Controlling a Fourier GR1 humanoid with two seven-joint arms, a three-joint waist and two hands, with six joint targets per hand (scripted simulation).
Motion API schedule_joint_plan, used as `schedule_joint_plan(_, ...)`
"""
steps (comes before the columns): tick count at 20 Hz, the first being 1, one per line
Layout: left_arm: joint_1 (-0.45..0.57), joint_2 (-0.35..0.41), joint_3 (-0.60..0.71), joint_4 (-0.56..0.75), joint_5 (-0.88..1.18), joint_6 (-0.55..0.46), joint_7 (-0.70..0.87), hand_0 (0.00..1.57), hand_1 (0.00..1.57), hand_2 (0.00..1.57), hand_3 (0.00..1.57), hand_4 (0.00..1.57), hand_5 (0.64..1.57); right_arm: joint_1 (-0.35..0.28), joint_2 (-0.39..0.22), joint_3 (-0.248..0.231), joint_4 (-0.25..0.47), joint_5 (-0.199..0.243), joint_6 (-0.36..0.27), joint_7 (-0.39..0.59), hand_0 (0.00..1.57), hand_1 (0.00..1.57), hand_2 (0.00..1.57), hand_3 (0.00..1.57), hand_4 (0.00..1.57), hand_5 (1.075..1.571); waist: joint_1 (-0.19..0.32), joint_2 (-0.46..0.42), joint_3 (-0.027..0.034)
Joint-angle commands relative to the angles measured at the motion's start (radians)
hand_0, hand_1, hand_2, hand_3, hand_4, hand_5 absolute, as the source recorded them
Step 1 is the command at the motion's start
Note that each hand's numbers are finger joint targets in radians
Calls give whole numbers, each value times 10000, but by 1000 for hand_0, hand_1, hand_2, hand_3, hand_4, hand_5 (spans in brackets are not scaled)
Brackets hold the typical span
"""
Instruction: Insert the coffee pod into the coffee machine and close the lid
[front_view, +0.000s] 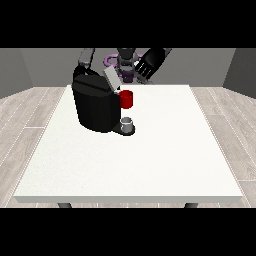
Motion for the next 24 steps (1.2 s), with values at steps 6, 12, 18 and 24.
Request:
schedule_joint_plan(6, -1299, 875, 372, 448, -260, 110, 202, 1225, 1225, 1279, 1251, 482, 1571, -698, -185, -64, -813, -40, 146, 307, 0, 0, 0, 0, 0, 1571, -919, 1144, -2)
schedule_joint_plan(12, -1718, 1314, 491, 694, -205, -222, -239, 1290, 1290, 1319, 1261, 478, 1571, -1521, -385, -491, -1180, -283, 135, 966, 0, 0, 0, 0, 186, 1571, -902, 1610, -3)
schedule_joint_plan(18, -1681, 482, 351, 753, -312, 219, 235, 1188, 1188, 1258, 1219, 461, 1571, -1274, -412, -691, -805, -283, -5, 369, 0, 0, 0, 0, 147, 1571, -912, 1736, 1)
schedule_joint_plan(24, -1359, 489, 269, 783, -335, 156, -292, 1239, 1239, 1286, 1222, 429, 1571, -1238, -677, -1029, -634, -548, 212, 523, 0, 0, 0, 0, 0, 1571, -598, 1630, -1)
